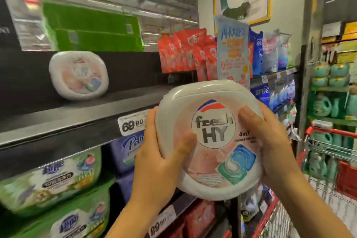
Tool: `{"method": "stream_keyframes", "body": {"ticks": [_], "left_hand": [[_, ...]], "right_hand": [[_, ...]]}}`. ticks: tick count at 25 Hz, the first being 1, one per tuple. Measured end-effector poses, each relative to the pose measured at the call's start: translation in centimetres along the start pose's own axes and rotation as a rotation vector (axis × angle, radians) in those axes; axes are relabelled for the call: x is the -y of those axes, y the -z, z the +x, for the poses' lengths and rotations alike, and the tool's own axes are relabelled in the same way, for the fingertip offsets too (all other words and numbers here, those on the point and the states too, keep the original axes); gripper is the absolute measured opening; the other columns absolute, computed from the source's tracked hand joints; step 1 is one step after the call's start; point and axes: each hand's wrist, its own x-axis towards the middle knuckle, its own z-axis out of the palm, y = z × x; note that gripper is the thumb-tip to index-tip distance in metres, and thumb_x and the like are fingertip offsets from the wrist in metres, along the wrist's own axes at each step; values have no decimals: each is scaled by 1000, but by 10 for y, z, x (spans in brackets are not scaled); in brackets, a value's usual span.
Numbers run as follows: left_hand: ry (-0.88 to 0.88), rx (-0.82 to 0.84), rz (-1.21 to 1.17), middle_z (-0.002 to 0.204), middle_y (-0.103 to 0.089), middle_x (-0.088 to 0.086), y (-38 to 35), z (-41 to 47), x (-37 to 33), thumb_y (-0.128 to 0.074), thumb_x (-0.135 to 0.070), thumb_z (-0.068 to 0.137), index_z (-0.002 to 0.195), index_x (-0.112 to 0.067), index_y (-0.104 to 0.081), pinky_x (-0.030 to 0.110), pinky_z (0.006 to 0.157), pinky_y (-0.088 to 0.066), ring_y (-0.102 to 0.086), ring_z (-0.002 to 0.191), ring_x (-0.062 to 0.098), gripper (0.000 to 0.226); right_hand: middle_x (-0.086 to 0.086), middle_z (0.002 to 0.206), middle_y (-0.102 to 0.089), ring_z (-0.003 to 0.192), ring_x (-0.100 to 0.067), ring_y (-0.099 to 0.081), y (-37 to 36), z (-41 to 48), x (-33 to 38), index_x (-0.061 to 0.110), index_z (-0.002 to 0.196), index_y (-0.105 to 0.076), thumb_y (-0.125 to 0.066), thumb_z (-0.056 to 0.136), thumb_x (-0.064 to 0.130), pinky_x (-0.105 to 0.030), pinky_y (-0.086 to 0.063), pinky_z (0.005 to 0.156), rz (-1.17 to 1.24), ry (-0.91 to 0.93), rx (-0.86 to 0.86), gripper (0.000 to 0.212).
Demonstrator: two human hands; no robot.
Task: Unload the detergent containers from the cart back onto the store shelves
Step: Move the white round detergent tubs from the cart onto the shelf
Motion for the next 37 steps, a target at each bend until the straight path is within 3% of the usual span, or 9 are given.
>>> {"method": "stream_keyframes", "body": {"ticks": [4,8,15,18,21,24,30,34,37], "left_hand": [[-96,-67,122,110,-67,-20,10,28,-30,-60,-73,69,130,-49,-42,14,71,-53,-67,94,-2,68],[-130,-61,259,107,-63,-29,36,69,-58,-61,-76,64,128,-47,-40,16,71,-54,-64,92,-8,73],[98,-18,690,95,-48,-25,93,163,-67,-61,-83,38,142,-34,-10,1,47,-42,-51,80,-6,126],[129,-32,657,109,-51,-15,103,180,-32,-70,-69,52,142,-25,-10,11,66,-47,-55,95,4,117],[187,-64,581,123,-50,-5,107,192,7,-75,-64,51,141,-23,-10,35,91,-52,-55,109,15,118],[188,-71,561,128,-49,-2,111,210,31,-80,-51,65,142,-22,-10,36,93,-50,-54,115,19,108],[283,-112,798,134,-49,-1,121,236,73,-77,-66,61,146,-38,0,42,103,-43,-52,123,26,118],[408,-257,825,141,-41,13,122,260,100,-78,-66,58,150,-37,5,52,107,-39,-44,128,36,127],[418,-368,715,138,-42,14,122,274,120,-83,-44,67,143,-20,-12,43,103,-41,-47,124,32,107]], "right_hand": [[-16,110,-71,98,-38,-69,-10,46,22,20,116,-66,-72,69,48,-56,-55,85,101,46,187,55],[-8,98,-75,86,-25,-73,-36,99,35,23,96,-75,-67,76,39,-38,-60,72,241,90,327,27],[-3,92,-77,82,-20,-74,-101,192,4,25,85,-80,-53,82,43,-27,-58,64,309,-2,512,32],[-3,100,-76,89,-21,-72,-111,226,-28,30,95,-77,-60,84,35,-29,-58,66,203,-82,689,21],[-10,111,-72,97,-27,-70,-115,255,-59,23,117,-64,-65,78,23,-34,-58,71,165,-152,805,39],[-12,116,-70,101,-29,-70,-121,276,-80,24,121,-63,-76,76,25,-36,-59,72,189,-219,875,47],[8,118,-68,113,-24,-63,-129,322,-122,45,126,-51,-79,68,37,-53,-50,90,-183,-221,784,65],[13,111,-69,103,-13,-65,-142,341,-138,51,115,-53,-82,70,42,-39,-54,73,-304,-267,690,55],[5,109,-68,91,-12,-68,-163,351,-152,39,112,-51,-83,71,35,-25,-54,58,-357,-208,575,52]]}}
